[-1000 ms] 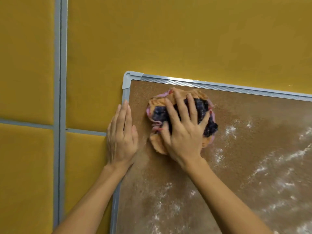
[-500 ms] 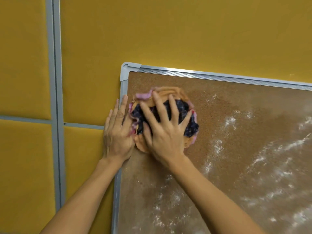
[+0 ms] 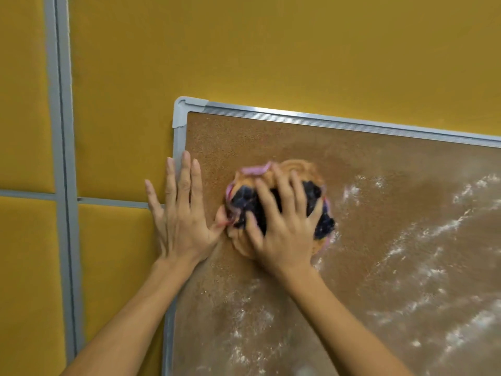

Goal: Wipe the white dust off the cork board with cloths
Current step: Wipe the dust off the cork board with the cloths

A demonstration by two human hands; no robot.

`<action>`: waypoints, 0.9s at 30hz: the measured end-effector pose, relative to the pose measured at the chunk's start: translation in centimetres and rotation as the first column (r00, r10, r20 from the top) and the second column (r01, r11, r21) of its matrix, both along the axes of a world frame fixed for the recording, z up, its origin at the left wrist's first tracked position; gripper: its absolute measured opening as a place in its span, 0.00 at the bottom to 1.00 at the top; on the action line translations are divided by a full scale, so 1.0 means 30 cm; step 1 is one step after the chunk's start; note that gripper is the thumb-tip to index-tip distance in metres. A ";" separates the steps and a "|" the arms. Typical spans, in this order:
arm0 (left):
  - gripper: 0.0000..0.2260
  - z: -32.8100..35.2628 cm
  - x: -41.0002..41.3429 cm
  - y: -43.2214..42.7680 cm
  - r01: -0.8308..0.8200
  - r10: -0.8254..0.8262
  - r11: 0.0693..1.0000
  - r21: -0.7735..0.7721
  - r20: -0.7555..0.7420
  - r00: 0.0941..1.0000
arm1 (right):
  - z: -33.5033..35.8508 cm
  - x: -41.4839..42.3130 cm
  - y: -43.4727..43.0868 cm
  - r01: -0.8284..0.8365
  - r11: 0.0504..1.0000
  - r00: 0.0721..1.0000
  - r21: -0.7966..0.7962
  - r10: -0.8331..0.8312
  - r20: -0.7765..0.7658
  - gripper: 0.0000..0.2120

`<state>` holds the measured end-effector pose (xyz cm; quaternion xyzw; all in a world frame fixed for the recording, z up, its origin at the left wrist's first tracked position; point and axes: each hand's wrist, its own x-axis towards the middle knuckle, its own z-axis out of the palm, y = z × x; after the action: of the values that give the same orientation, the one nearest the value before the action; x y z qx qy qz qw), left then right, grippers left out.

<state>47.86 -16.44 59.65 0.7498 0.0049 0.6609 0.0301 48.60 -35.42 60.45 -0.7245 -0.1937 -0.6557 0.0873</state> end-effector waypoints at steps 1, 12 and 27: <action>0.39 0.002 -0.001 -0.004 0.009 -0.009 1.000 -0.006 -0.003 1.000 | -0.068 -0.007 -0.017 -0.009 0.998 1.000 -0.061 0.009 -0.004 0.24; 0.24 0.178 0.003 -0.205 0.333 -0.346 0.928 0.170 0.054 0.937 | 0.112 0.015 -0.109 0.013 0.982 1.000 0.191 -0.016 0.011 0.29; 0.27 0.138 0.045 -0.257 0.180 -0.188 0.967 0.182 0.027 0.982 | -0.052 0.032 -0.308 -0.018 0.988 1.000 0.150 0.015 0.019 0.28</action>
<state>49.20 -24.14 63.79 0.7319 -0.1248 0.6694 0.0242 49.56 -44.67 58.89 -0.7082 -0.1504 -0.6743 0.1454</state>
